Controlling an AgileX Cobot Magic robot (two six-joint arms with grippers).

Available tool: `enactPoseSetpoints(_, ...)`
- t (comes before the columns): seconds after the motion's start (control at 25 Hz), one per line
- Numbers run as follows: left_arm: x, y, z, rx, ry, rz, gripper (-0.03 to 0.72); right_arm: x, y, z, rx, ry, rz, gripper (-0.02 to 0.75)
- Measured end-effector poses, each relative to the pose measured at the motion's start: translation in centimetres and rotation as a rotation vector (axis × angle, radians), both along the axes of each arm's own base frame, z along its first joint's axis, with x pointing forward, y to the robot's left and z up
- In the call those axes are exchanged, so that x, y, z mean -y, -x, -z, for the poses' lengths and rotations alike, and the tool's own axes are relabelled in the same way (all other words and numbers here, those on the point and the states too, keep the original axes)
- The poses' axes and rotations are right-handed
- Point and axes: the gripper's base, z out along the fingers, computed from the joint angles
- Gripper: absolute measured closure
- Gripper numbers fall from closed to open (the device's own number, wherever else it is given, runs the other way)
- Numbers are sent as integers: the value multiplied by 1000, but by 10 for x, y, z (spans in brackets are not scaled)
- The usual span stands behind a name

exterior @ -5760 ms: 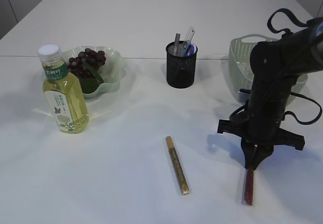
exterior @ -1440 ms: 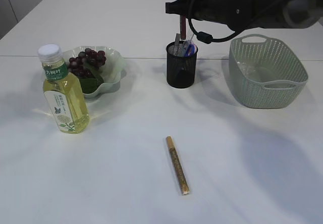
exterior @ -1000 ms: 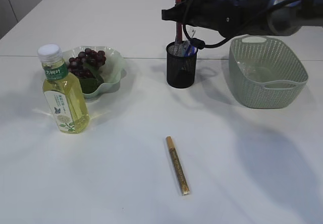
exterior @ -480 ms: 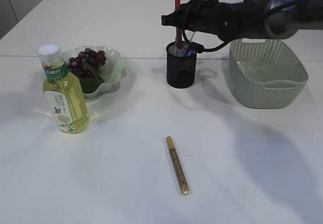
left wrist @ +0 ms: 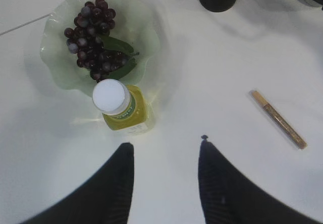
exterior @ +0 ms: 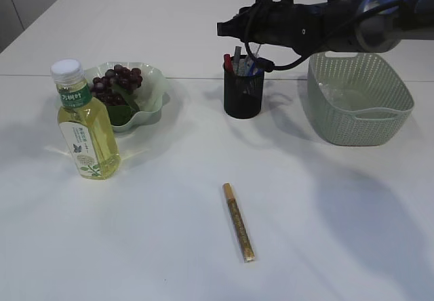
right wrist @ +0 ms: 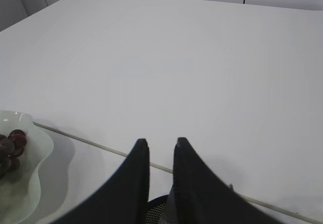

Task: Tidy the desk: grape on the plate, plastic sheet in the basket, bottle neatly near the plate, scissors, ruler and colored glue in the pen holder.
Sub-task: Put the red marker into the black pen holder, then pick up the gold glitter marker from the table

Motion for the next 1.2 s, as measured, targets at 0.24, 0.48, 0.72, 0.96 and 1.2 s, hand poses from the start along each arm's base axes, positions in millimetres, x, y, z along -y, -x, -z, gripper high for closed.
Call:
enactPoseSetpoints(0.24,0,0,0,0,-1,0,379,0,0,-1,-17,4,-1,573)
enactPoseSetpoints(0.48,-1,0,0,3,-6,-2,379,-1,1,-20,-145,27,-7,570)
enactPoseSetpoints(0.72,-1,0,0,4,-6,-2,379,-3,14,-53,-357,0,-31,570)
enactPoseSetpoints(0.96,-1,0,0,4,-8,-3,379,-7,38,-65,-662,4,-108,557)
enactPoseSetpoints(1.2,-1,0,0,4,-8,-3,379,-4,55,-73,-843,59,-146,373)
